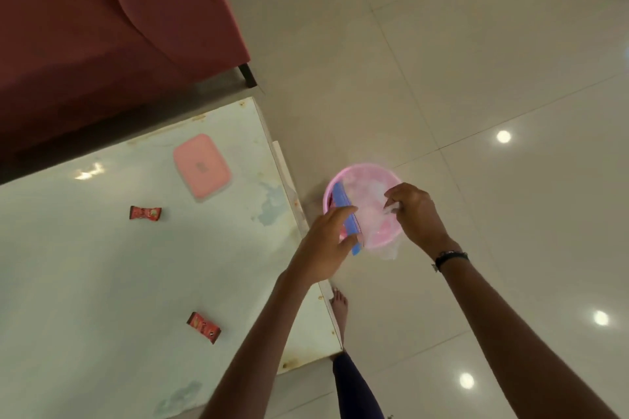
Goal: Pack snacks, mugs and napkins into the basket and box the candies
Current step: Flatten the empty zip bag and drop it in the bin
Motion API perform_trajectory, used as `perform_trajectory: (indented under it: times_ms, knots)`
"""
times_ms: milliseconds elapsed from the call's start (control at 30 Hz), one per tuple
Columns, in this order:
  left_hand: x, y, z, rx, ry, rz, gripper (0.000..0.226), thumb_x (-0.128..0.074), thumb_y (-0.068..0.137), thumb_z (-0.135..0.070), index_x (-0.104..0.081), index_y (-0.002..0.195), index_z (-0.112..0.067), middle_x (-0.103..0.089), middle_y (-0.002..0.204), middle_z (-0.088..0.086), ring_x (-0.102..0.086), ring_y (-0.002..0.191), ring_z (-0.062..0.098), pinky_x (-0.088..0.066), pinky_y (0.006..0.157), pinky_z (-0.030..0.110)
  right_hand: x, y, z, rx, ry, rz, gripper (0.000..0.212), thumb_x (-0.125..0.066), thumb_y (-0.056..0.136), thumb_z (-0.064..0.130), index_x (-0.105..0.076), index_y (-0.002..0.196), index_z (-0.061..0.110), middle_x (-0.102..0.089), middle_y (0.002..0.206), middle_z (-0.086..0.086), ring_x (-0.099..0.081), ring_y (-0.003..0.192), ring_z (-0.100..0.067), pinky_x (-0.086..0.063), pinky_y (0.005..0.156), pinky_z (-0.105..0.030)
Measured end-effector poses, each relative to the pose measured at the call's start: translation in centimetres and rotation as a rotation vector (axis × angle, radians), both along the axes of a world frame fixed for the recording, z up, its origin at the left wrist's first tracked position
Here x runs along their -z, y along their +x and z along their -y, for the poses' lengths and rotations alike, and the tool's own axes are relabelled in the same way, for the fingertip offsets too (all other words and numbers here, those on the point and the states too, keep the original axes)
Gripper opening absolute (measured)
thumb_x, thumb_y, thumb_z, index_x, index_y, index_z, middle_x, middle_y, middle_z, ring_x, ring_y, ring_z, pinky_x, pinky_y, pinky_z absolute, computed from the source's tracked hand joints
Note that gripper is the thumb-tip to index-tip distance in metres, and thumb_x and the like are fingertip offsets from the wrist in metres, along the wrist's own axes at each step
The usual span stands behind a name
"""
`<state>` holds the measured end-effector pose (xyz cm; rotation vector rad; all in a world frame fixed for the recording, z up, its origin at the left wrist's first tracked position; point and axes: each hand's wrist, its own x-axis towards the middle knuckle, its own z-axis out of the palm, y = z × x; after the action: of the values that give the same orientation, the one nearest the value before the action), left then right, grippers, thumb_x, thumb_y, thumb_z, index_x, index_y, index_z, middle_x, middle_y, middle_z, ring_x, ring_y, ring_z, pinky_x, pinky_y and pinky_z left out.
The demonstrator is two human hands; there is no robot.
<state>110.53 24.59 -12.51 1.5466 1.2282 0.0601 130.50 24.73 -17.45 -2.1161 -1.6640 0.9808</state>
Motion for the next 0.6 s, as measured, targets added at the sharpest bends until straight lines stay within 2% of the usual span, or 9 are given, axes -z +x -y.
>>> perform_trajectory:
  times_ms: [67, 133, 233, 300, 367, 467, 600]
  knots:
    - [1.6, 0.0, 1.4, 0.018, 0.009, -0.019, 0.047, -0.053, 0.092, -0.024, -0.04, 0.136, -0.018, -0.045, 0.141, 0.002, -0.042, 0.126, 0.022, -0.036, 0.106, 0.035, 3.0, -0.6, 0.7, 0.09, -0.075, 0.033, 0.025, -0.049, 0.074, -0.017, -0.069, 0.082, -0.003, -0.07, 0.096, -0.019, -0.067, 0.089, -0.033, -0.055, 0.077, -0.037]
    - [3.2, -0.1, 2.3, 0.035, 0.001, -0.039, 0.047, -0.053, 0.092, -0.025, -0.039, 0.136, -0.019, -0.044, 0.142, 0.0, -0.04, 0.126, 0.021, -0.036, 0.106, 0.036, 6.0, -1.6, 1.6, 0.035, -0.203, 0.081, 0.029, -0.046, 0.08, -0.012, -0.065, 0.099, -0.004, -0.065, 0.112, -0.02, -0.061, 0.107, -0.033, -0.048, 0.089, -0.033]
    - [5.7, 0.1, 2.5, 0.08, -0.019, -0.076, 0.047, -0.05, 0.093, -0.027, -0.037, 0.138, -0.021, -0.042, 0.144, -0.003, -0.037, 0.13, 0.019, -0.037, 0.107, 0.036, 10.5, -2.9, 2.7, -0.158, -0.437, 0.088, 0.041, -0.046, 0.088, 0.001, -0.044, 0.129, -0.005, -0.034, 0.147, -0.019, -0.035, 0.136, -0.032, -0.038, 0.107, -0.038]
    - [7.2, 0.4, 2.2, 0.119, -0.013, -0.112, 0.047, -0.049, 0.094, -0.029, -0.037, 0.138, -0.021, -0.04, 0.146, -0.003, -0.035, 0.132, 0.019, -0.037, 0.107, 0.036, 13.5, -3.5, 3.1, -0.252, -0.515, 0.118, 0.06, -0.049, 0.086, 0.005, -0.026, 0.141, 0.001, -0.008, 0.157, -0.019, -0.025, 0.14, -0.039, -0.034, 0.11, -0.045]
    - [8.7, 0.8, 1.7, 0.161, 0.007, -0.139, 0.046, -0.048, 0.094, -0.029, -0.037, 0.138, -0.02, -0.04, 0.146, -0.003, -0.035, 0.132, 0.018, -0.038, 0.105, 0.034, 16.2, -4.0, 2.8, -0.263, -0.569, 0.163, 0.072, -0.047, 0.087, 0.003, -0.011, 0.149, 0.013, 0.004, 0.158, -0.017, -0.02, 0.14, -0.044, -0.032, 0.11, -0.049]
    - [10.9, 1.3, 1.1, 0.184, 0.033, -0.148, 0.045, -0.046, 0.095, -0.028, -0.037, 0.138, -0.02, -0.04, 0.145, -0.004, -0.035, 0.131, 0.017, -0.039, 0.102, 0.032, 19.7, -4.4, 1.6, -0.289, -0.608, 0.227, 0.065, -0.037, 0.093, 0.008, -0.009, 0.15, 0.023, 0.0, 0.16, -0.011, -0.027, 0.139, -0.04, -0.033, 0.108, -0.049]
    - [13.5, 1.7, 1.3, 0.148, 0.042, -0.146, 0.043, -0.046, 0.095, -0.028, -0.038, 0.136, -0.019, -0.043, 0.142, -0.004, -0.038, 0.129, 0.017, -0.04, 0.101, 0.033, 23.8, -3.8, 0.0, -0.349, -0.637, 0.24, 0.055, -0.037, 0.097, 0.026, -0.016, 0.148, 0.023, -0.009, 0.16, -0.006, -0.039, 0.133, -0.038, -0.037, 0.107, -0.049]
